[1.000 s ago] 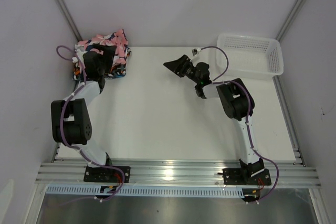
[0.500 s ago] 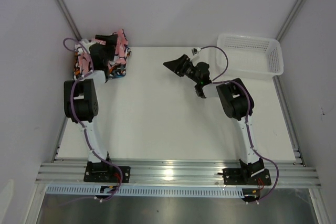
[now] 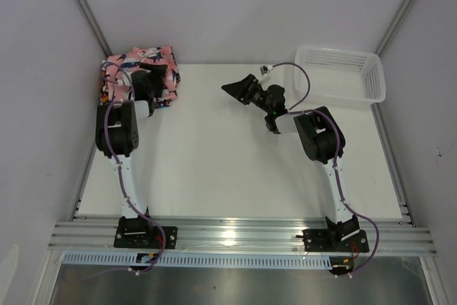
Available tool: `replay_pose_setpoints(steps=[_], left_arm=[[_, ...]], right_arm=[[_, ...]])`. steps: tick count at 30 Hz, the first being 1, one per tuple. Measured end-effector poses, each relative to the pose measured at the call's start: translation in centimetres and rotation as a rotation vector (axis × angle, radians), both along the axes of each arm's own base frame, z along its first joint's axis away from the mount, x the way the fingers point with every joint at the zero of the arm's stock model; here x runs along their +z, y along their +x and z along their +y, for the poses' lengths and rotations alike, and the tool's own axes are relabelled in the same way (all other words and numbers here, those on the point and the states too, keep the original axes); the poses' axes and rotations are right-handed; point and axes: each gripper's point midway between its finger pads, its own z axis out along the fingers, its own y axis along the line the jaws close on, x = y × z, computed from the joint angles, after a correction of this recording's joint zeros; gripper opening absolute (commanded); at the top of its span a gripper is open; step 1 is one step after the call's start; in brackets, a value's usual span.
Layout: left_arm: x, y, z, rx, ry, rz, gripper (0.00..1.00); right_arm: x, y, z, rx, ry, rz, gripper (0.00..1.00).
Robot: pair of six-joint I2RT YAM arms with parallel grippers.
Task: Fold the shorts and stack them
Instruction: Neatly place the folded shorts to the corner
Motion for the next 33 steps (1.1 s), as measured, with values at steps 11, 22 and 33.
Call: replay_pose_setpoints(steps=[11,22,33], left_arm=[[17.4,-6.1,-2.8,-0.084,0.245,-0.152,0.99],[25.7,-21.3,-4.7,-0.098,0.373,-0.29,0.99],[18.5,-32.0,-7.3,-0.268,0.366,-0.231,0.99]], right_arm=[[-1.2,0.0,-1.9,-0.02,-0.145,-0.058,0.99],[14.7,-8.0,-7.3,-0.146,-0.284,-0.277,0.99],[18.7,-21.8,-17.6,-0.371,-0.467,-0.321,1.0]])
